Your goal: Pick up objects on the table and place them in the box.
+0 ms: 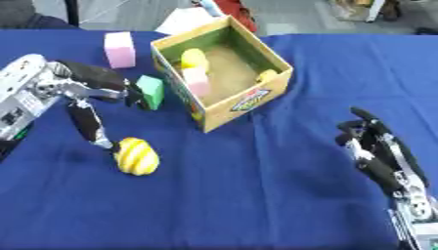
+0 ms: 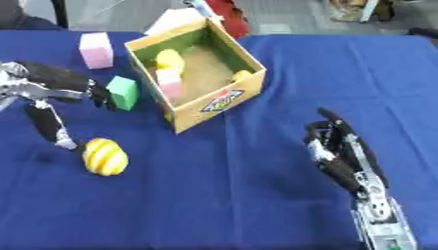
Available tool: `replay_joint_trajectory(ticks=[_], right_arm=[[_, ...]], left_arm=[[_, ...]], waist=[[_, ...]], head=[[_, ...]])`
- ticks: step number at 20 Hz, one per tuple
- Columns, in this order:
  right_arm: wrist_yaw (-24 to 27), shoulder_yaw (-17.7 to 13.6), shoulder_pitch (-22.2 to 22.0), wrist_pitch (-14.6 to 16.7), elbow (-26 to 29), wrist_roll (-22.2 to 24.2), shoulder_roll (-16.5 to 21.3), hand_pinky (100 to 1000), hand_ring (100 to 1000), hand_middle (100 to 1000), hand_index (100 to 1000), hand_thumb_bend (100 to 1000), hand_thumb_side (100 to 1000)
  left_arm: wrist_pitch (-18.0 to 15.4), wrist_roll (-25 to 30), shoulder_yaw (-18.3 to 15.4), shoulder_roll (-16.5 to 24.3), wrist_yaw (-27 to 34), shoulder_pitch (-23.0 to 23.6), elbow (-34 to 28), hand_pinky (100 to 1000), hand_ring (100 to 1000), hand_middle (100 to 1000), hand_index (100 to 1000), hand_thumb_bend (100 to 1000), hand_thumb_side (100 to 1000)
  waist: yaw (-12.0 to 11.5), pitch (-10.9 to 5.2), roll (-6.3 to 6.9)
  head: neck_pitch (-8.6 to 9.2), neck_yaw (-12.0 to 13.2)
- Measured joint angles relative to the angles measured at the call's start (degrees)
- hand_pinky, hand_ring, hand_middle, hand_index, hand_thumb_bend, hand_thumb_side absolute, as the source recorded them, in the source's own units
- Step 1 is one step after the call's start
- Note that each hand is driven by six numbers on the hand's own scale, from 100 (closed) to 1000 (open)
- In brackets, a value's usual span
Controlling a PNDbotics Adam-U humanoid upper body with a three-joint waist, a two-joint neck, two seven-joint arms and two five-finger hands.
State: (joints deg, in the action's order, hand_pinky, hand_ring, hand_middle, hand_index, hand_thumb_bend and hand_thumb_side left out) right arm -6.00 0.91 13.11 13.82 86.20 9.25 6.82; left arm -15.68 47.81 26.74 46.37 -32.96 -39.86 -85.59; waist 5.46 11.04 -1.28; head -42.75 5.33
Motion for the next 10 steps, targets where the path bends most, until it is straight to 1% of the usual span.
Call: replay_joint_trajectory(ticks=[4,8,10], right_arm=[[0.0,0.0,0.0,0.0,0.0,0.0,0.0,651,613,660,925,100,425],[0.0,0.0,0.0,0.0,0.0,0.0,0.0,651,613,660,925,100,425],[0.0,0.0,0.0,0.0,0.0,0.0,0.0,651,613,660,925,100,425]], left_arm=[[0.0,0.0,1.7,-0.5,0.7,0.1,1.1,795,744,750,866,505,272],[-0.4,-0.4,3.4,-0.9,1.1,0.3,1.6,780,700,699,825,478,254],[-0.5,-0.5,3.8,-1.1,1.5,0.5,1.8,752,629,619,756,438,186]], waist=[[0.2,0.00,0.05],[0.4,0.00,0.05],[0.4,0.00,0.05]], head=[[0.00,0.0],[0.00,0.0],[0.00,0.0]])
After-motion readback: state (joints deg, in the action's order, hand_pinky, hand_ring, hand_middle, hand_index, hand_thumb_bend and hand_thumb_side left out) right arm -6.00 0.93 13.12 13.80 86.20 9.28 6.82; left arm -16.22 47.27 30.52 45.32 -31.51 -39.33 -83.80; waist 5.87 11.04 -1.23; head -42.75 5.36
